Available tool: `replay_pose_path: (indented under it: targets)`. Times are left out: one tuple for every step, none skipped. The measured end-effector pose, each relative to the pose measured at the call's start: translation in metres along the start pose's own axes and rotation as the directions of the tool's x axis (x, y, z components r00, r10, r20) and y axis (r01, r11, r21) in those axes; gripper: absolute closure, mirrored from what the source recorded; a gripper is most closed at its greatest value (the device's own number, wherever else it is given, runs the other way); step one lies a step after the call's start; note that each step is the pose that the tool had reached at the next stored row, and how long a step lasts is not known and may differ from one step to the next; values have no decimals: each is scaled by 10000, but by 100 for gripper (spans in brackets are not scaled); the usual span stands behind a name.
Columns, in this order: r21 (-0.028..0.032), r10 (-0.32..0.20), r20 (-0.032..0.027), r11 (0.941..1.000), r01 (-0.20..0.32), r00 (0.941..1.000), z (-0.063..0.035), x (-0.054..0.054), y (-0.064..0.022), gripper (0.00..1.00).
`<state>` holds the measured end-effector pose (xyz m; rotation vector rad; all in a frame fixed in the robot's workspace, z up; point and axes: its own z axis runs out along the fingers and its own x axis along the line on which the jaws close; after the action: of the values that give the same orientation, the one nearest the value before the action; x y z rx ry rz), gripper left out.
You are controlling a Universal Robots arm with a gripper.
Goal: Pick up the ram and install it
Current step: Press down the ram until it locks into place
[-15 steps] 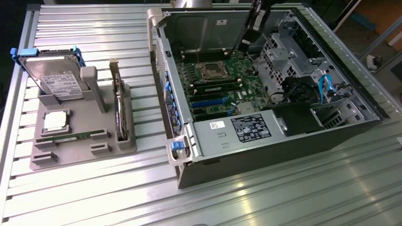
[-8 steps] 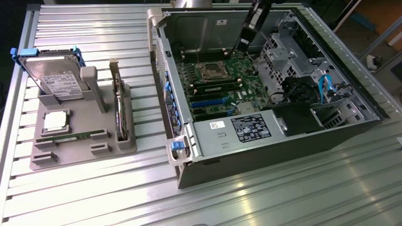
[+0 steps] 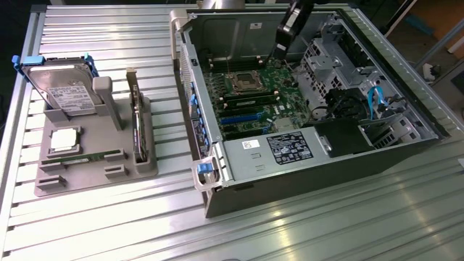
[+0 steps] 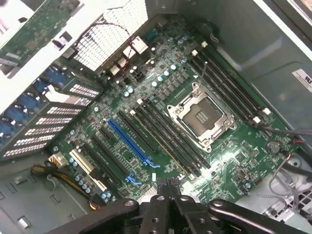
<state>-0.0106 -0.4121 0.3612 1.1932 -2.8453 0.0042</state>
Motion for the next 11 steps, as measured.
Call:
replay_pose_path:
  targets:
    - [-7, 137, 3, 9999, -137, 9999, 0, 0, 0, 89]
    - [-14, 260, 5, 9997, -260, 9997, 0, 0, 0, 89]
    - [-32, 590, 11, 9983, -589, 9983, 0, 0, 0, 89]
    - [-44, 824, 14, 9966, -824, 9966, 0, 0, 0, 89]
    - [-57, 1055, 18, 9944, -1055, 9944, 0, 0, 0, 89]
    - [-71, 1314, 21, 9913, -1314, 9913, 0, 0, 0, 89]
    - [-79, 1463, 23, 9892, -1463, 9892, 0, 0, 0, 89]
    - [-87, 1588, 24, 9873, -1588, 9873, 0, 0, 0, 89]
    - [-94, 1723, 25, 9850, -1723, 9850, 0, 0, 0, 89]
    - [-102, 1868, 27, 9824, -1867, 9824, 0, 0, 0, 89]
    - [-110, 2002, 28, 9797, -2002, 9797, 0, 0, 0, 89]
